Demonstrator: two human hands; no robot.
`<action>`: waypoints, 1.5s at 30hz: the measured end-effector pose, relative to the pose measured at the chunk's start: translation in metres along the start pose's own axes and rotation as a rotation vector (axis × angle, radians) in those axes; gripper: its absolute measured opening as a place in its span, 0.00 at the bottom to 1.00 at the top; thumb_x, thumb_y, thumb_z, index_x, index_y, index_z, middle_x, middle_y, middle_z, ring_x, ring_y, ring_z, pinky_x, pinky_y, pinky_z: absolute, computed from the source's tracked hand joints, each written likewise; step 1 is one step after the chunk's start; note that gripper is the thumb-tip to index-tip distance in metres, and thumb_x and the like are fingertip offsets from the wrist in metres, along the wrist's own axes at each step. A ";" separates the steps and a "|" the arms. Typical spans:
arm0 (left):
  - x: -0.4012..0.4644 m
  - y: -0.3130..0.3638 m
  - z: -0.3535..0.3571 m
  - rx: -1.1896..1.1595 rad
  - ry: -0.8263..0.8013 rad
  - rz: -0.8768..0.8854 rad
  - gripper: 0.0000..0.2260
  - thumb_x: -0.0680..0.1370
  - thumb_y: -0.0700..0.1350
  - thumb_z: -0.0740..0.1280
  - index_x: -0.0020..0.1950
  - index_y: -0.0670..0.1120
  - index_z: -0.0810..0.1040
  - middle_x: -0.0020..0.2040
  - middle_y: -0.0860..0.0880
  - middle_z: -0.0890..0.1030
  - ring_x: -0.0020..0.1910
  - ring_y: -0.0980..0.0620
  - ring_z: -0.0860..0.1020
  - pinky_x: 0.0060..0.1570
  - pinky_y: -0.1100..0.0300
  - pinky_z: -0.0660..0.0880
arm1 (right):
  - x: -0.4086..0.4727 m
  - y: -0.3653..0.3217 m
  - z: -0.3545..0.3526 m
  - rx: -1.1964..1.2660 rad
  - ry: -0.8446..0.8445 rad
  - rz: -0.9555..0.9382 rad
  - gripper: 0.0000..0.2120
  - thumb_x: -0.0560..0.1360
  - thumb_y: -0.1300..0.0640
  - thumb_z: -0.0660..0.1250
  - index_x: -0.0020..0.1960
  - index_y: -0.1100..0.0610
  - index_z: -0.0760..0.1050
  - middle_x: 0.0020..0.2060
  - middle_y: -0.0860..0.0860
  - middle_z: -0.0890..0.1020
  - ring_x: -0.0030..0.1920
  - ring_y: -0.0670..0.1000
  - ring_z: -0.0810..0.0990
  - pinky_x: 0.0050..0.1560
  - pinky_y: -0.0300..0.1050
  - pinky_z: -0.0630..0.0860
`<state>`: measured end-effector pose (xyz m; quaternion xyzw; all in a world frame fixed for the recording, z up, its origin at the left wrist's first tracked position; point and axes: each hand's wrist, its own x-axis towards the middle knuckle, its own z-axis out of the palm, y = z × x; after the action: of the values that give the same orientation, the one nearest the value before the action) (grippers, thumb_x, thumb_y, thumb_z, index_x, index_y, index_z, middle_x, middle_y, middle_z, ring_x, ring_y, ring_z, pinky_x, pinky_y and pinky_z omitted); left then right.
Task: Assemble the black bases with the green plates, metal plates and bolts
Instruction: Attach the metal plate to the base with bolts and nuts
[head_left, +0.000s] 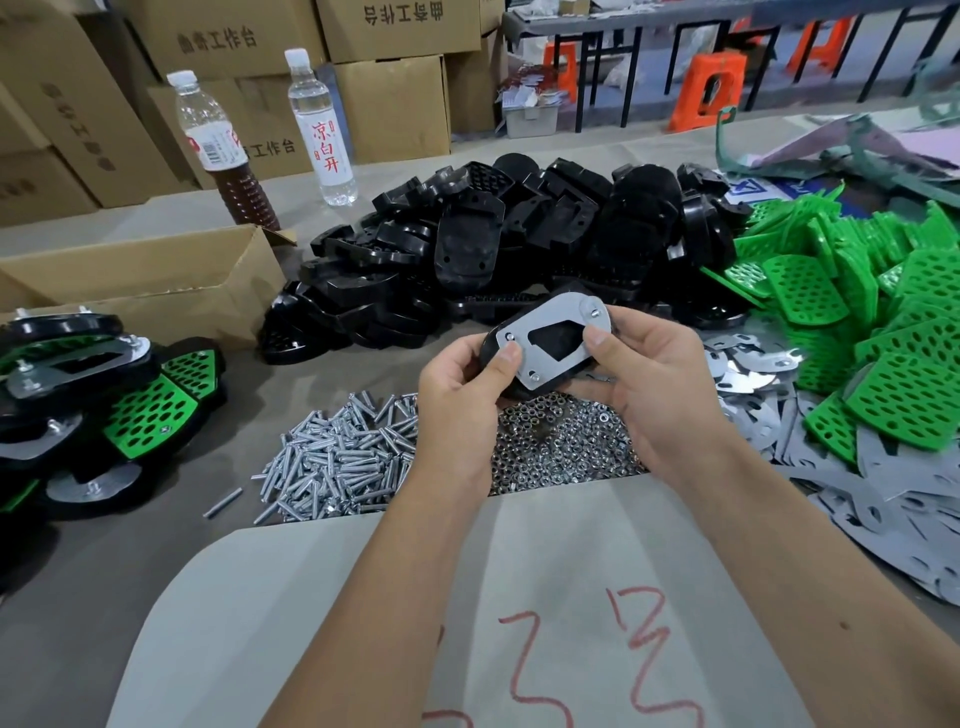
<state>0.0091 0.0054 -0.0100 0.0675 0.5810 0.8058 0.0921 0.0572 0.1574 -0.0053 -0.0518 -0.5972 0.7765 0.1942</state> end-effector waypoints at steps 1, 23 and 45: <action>0.000 0.000 0.001 0.007 -0.006 -0.007 0.06 0.82 0.38 0.69 0.56 0.38 0.83 0.54 0.37 0.86 0.56 0.36 0.84 0.64 0.35 0.78 | 0.000 0.000 0.000 0.001 0.017 0.005 0.11 0.85 0.66 0.62 0.63 0.63 0.81 0.54 0.60 0.87 0.55 0.62 0.87 0.53 0.58 0.85; 0.003 0.004 -0.005 -0.088 0.254 0.110 0.05 0.78 0.30 0.71 0.53 0.35 0.81 0.48 0.40 0.85 0.43 0.47 0.86 0.44 0.53 0.84 | 0.000 -0.003 -0.005 -1.146 -0.181 -0.327 0.05 0.75 0.57 0.77 0.42 0.48 0.85 0.36 0.39 0.80 0.39 0.39 0.78 0.42 0.38 0.73; -0.012 0.003 0.010 0.630 0.280 0.446 0.07 0.73 0.44 0.76 0.47 0.49 0.80 0.40 0.55 0.82 0.40 0.55 0.80 0.42 0.56 0.76 | -0.008 -0.007 0.013 -0.444 0.048 -0.354 0.10 0.78 0.67 0.73 0.52 0.54 0.85 0.39 0.50 0.86 0.34 0.52 0.85 0.39 0.43 0.83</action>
<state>0.0229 0.0108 -0.0040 0.1062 0.7776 0.5899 -0.1901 0.0627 0.1443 0.0033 -0.0063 -0.7476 0.5793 0.3247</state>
